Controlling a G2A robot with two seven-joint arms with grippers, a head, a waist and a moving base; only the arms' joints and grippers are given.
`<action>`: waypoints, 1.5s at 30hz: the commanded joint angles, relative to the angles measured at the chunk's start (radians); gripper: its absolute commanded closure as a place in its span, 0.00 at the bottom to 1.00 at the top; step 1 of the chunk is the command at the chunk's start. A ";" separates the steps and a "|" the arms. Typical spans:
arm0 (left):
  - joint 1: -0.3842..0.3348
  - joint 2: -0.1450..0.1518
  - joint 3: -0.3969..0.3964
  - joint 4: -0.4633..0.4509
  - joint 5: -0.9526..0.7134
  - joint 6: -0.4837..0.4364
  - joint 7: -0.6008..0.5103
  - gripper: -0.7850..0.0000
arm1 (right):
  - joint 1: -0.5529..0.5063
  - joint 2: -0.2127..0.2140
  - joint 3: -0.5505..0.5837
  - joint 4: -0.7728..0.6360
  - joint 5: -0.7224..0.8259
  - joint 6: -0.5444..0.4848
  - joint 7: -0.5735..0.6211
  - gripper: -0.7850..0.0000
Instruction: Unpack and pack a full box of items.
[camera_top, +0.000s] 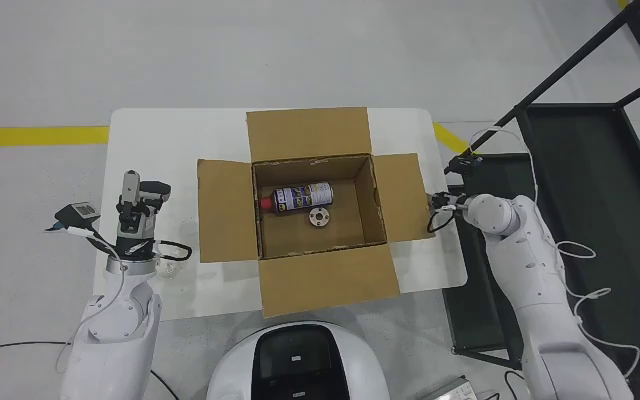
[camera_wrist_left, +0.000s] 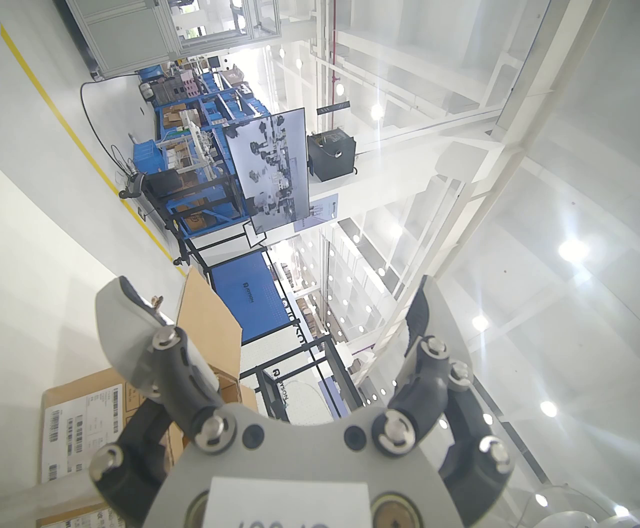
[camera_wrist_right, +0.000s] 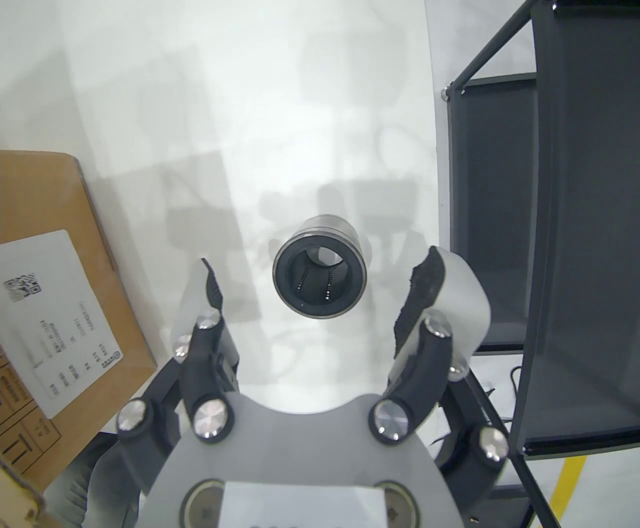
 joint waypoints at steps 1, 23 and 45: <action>0.000 0.000 0.000 0.000 0.000 0.000 0.000 0.00 | -0.030 0.006 0.036 -0.056 0.017 0.006 -0.010 0.00; 0.000 0.000 0.000 0.000 0.000 0.000 0.000 0.00 | -0.283 0.030 0.023 -0.810 0.024 -0.160 0.069 0.00; 0.000 0.000 0.000 0.000 0.000 0.000 0.000 0.00 | -0.173 0.018 -0.192 -0.794 0.013 -0.212 0.121 0.00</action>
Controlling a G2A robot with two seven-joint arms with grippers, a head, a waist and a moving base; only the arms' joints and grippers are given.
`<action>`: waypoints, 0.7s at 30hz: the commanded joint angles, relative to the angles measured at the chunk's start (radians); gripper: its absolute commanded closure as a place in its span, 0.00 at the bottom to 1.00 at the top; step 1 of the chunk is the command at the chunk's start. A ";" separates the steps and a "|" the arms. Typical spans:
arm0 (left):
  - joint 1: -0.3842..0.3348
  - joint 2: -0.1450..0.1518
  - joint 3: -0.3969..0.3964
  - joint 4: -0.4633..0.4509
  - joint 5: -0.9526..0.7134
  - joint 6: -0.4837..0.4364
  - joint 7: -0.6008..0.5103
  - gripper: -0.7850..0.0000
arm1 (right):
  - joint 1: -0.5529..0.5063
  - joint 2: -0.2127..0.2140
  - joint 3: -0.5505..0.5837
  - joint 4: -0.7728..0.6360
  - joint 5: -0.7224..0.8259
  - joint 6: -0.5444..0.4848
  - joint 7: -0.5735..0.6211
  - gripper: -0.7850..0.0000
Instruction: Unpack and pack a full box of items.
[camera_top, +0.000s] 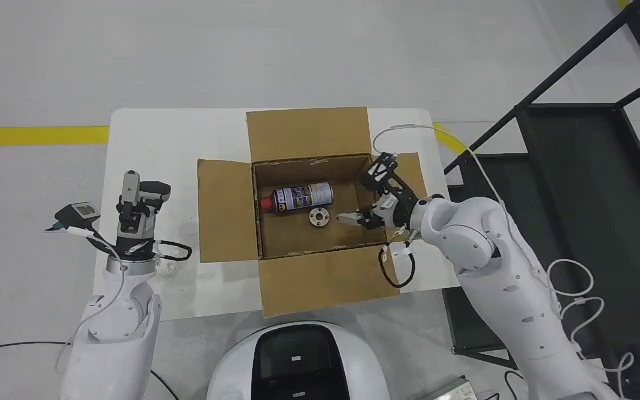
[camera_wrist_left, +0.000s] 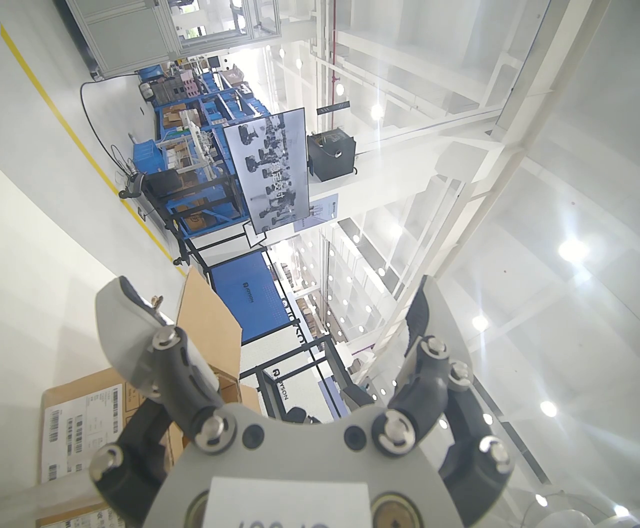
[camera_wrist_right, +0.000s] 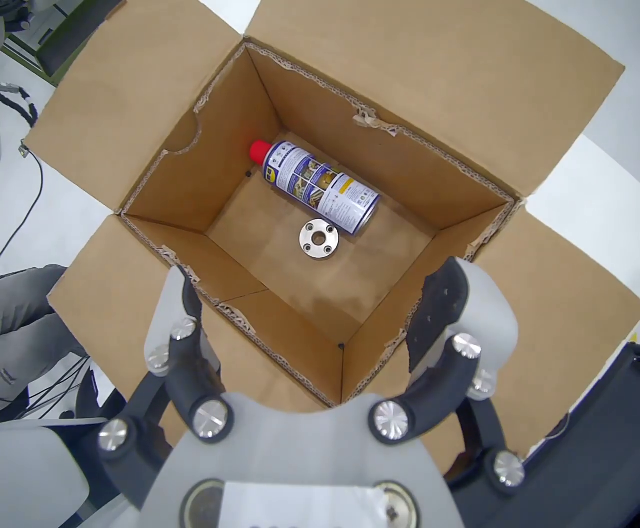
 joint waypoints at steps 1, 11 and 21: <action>0.000 0.000 0.000 0.000 0.000 0.000 0.000 0.00 | 0.000 0.000 0.000 0.000 0.000 0.000 0.000 0.00; 0.000 0.000 0.000 0.000 0.000 0.000 0.000 0.00 | 0.095 -0.028 -0.202 0.073 -0.055 0.059 -0.018 0.00; 0.000 0.000 0.000 0.000 0.000 0.000 0.000 0.00 | 0.220 -0.062 -0.343 0.262 -0.119 0.132 -0.003 0.00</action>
